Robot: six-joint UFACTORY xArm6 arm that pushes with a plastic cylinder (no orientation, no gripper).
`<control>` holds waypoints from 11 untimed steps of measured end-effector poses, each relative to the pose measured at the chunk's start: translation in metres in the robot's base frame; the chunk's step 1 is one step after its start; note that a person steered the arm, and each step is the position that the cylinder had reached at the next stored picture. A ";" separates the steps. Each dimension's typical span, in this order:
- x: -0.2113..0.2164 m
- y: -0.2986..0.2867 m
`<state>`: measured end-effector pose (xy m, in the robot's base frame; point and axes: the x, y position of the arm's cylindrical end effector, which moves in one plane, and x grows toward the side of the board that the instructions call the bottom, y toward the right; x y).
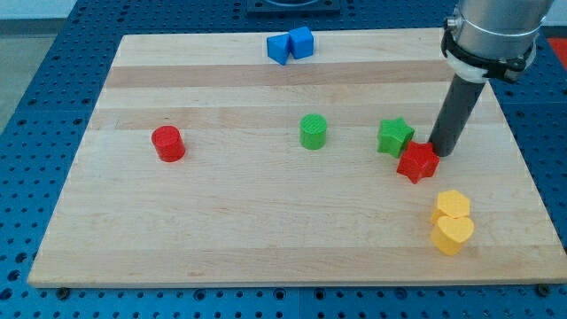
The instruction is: Push the green star towards the bottom left
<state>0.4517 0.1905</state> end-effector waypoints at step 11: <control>0.038 -0.231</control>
<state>0.4898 -0.0404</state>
